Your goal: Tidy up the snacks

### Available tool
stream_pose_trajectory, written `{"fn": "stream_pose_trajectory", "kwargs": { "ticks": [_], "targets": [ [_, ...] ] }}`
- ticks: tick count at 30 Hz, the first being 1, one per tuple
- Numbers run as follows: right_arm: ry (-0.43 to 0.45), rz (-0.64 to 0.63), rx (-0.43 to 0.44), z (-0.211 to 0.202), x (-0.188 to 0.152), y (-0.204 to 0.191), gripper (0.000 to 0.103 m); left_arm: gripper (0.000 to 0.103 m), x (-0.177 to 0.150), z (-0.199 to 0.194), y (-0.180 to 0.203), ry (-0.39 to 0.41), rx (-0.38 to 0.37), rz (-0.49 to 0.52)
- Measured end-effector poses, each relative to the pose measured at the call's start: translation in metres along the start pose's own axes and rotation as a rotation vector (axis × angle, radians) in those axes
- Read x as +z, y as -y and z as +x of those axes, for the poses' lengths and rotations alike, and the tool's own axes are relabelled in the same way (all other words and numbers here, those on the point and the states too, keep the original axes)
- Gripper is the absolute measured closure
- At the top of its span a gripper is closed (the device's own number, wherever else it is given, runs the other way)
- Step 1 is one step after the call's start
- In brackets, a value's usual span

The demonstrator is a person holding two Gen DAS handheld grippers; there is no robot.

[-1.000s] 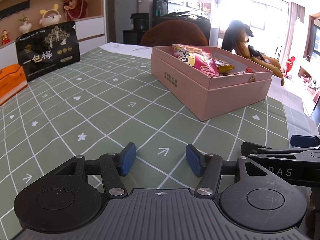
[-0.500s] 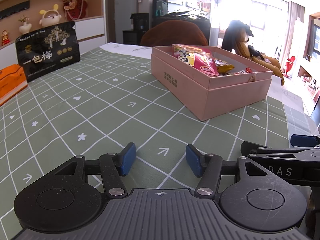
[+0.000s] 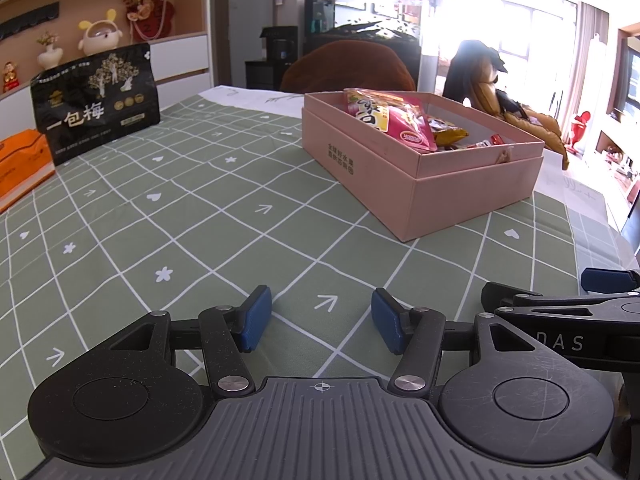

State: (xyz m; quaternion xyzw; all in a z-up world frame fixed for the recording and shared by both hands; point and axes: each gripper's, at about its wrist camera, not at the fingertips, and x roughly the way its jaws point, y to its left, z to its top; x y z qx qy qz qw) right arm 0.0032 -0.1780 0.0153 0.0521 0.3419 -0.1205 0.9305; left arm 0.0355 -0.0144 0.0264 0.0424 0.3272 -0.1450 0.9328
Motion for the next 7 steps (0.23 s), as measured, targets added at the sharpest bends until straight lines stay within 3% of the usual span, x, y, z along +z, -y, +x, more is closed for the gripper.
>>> {"fn": "stream_pose_trajectory", "kwargs": {
  "ticks": [7],
  "targets": [
    [0.0,-0.001,-0.001,0.0001,0.0,-0.0001,0.0,0.041,-0.0001,-0.0003,0.0007,0.0,0.007,0.004]
  ]
}}
